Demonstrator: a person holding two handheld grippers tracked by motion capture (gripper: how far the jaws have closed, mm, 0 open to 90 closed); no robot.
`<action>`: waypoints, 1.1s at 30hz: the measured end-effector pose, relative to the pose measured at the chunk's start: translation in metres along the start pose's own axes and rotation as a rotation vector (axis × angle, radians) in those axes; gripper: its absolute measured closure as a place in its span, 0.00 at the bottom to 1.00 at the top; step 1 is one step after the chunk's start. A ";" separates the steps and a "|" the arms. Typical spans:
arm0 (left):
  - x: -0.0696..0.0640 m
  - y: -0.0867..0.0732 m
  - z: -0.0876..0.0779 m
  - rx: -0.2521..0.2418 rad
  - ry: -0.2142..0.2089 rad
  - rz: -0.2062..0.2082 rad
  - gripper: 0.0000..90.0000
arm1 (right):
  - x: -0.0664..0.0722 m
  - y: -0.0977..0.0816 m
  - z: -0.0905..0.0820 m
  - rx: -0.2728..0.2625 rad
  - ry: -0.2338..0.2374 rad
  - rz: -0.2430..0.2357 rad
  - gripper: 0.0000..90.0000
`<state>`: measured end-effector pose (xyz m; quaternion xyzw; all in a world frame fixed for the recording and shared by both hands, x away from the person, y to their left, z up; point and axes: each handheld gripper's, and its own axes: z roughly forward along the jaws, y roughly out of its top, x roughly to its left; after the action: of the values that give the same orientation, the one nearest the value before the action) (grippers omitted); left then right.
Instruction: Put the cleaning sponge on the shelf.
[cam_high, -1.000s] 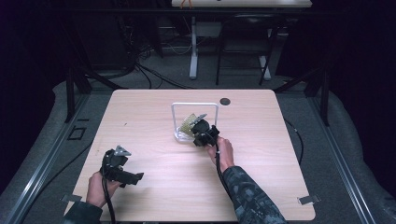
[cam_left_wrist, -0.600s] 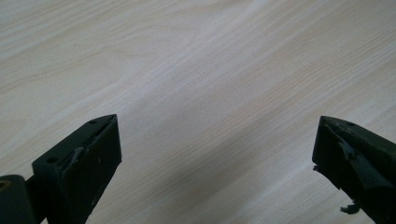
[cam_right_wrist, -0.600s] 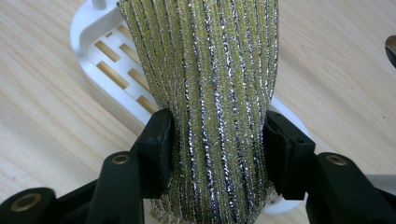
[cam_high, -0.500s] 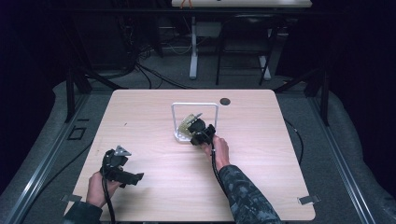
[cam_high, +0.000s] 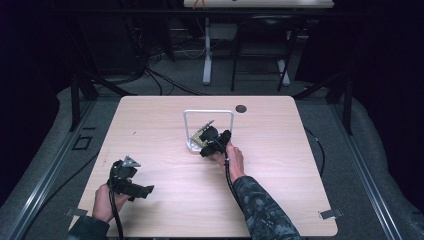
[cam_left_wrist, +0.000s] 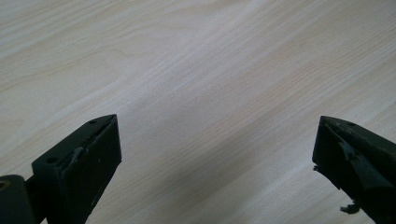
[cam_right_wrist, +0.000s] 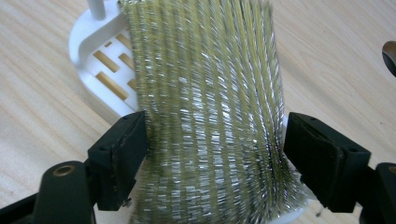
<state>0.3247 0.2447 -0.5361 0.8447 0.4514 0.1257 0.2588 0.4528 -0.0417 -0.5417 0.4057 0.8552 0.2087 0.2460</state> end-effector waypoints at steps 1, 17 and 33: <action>0.000 0.000 0.000 0.000 0.001 0.000 0.01 | 0.000 0.000 0.000 0.000 0.002 -0.011 0.22; 0.001 0.000 0.000 -0.003 0.001 -0.002 0.01 | 0.003 -0.006 -0.046 -0.123 0.109 -0.045 0.19; 0.000 0.001 0.000 0.001 0.002 0.005 0.01 | -0.010 -0.026 -0.091 -0.180 0.212 -0.037 0.19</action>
<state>0.3251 0.2448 -0.5354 0.8459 0.4495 0.1271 0.2574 0.3889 -0.0794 -0.4815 0.3419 0.8614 0.3219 0.1935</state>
